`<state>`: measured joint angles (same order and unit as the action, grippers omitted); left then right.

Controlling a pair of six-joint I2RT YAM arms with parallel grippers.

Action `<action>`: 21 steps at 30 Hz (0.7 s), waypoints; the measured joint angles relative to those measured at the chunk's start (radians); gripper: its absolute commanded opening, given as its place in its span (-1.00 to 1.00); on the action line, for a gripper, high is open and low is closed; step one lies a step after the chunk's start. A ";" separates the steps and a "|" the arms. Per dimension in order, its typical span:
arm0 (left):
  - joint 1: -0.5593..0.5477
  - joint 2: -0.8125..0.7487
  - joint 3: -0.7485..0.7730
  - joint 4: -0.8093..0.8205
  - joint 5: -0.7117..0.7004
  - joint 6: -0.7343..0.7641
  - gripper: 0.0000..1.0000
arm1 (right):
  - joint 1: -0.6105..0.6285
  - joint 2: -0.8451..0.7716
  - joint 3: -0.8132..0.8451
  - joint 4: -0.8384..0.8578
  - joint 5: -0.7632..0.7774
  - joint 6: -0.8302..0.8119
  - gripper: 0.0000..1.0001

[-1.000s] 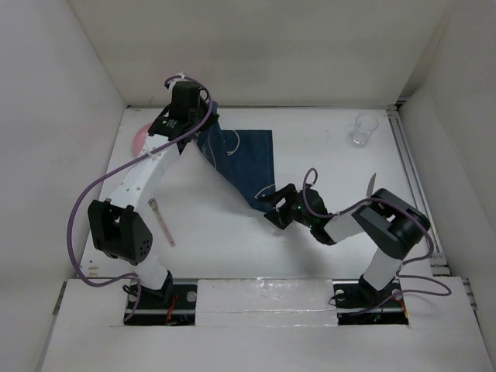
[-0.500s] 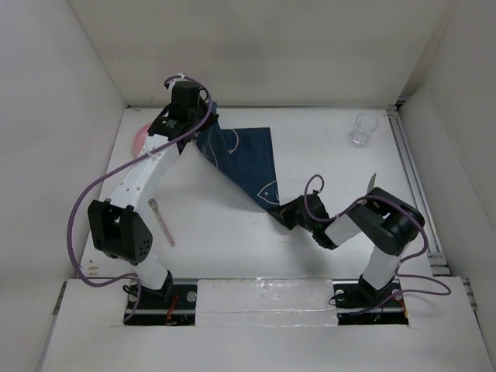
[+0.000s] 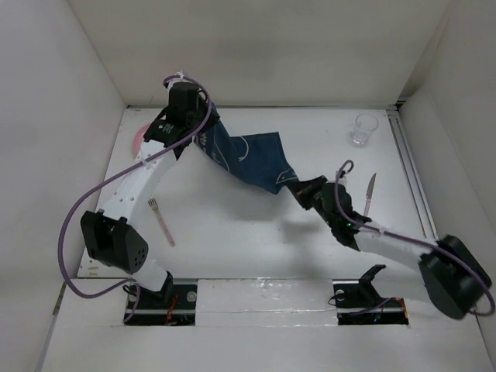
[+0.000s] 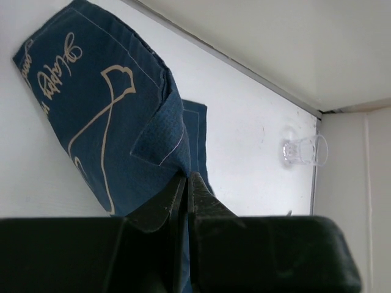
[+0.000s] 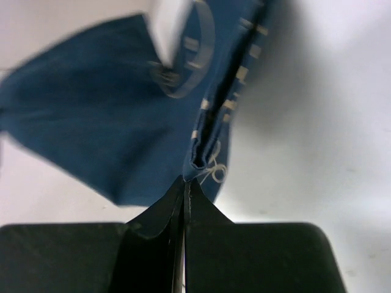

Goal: Set the dinner table for one person

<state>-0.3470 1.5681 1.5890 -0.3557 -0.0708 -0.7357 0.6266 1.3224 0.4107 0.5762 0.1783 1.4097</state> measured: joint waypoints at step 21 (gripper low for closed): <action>0.008 -0.423 -0.182 0.020 0.009 -0.222 -1.00 | -0.166 -0.409 0.611 -0.763 0.163 -0.572 -1.00</action>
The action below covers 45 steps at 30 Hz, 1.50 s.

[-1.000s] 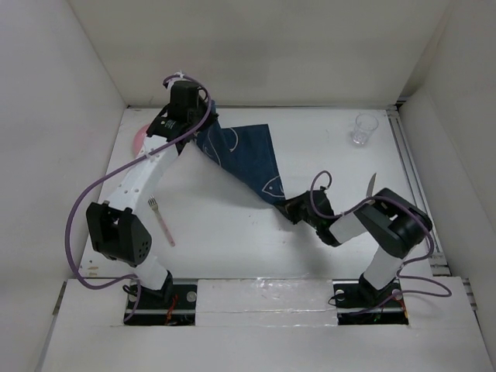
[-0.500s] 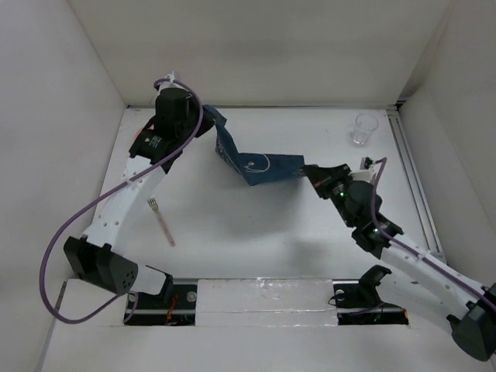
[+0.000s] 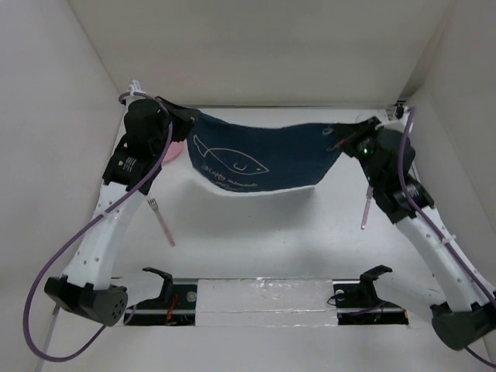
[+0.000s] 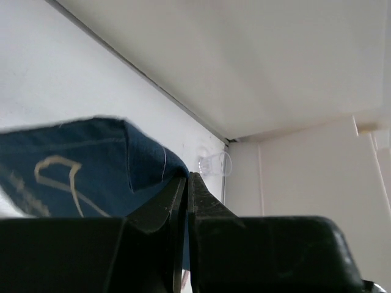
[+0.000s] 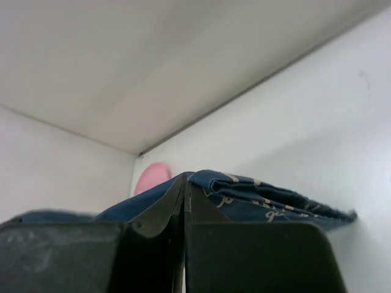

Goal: Set the dinner table for one person

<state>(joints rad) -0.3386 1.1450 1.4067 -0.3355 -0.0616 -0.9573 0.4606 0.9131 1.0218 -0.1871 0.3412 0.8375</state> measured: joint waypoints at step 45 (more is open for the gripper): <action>0.124 0.180 -0.539 0.476 0.241 0.015 1.00 | -0.321 0.362 -0.217 0.145 -0.477 -0.200 0.84</action>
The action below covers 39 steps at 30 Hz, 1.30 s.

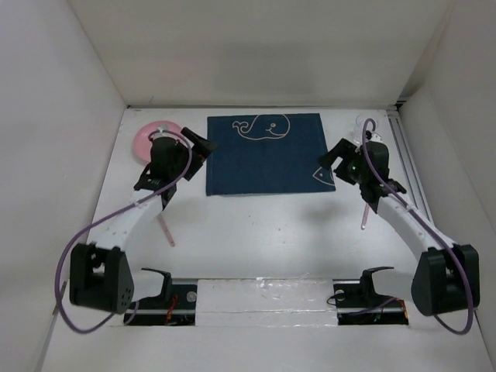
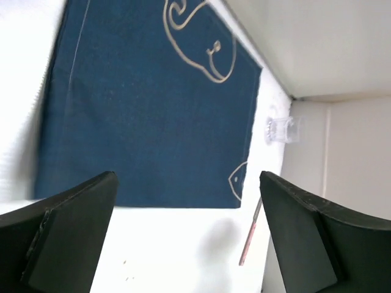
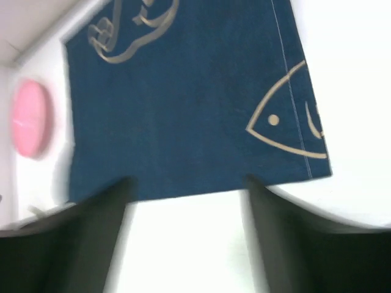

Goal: Set the dinner table for one person

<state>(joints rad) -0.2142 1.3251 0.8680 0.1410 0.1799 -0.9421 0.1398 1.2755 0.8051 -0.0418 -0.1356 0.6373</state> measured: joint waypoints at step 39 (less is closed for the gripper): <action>-0.164 0.749 0.678 -0.586 -0.309 0.111 1.00 | 0.163 0.809 0.752 -0.513 0.228 -0.216 1.00</action>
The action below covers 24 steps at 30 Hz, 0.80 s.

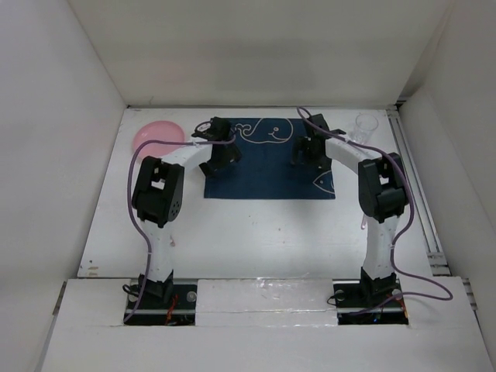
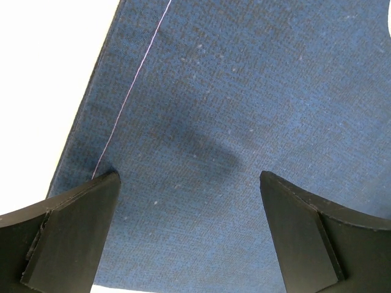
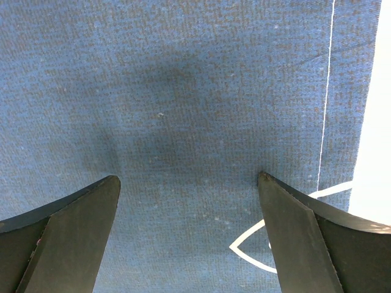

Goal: Set the dinner table for one person

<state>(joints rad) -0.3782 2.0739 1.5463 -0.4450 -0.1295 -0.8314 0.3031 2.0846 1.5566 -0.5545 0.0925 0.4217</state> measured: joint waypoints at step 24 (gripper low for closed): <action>0.000 -0.069 -0.093 0.031 0.031 0.014 1.00 | 0.005 0.011 0.019 -0.007 0.013 0.011 1.00</action>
<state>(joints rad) -0.3782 2.0048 1.4528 -0.4145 -0.0982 -0.8169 0.3084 2.0953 1.5757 -0.5613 0.1051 0.4332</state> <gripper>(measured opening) 0.997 0.999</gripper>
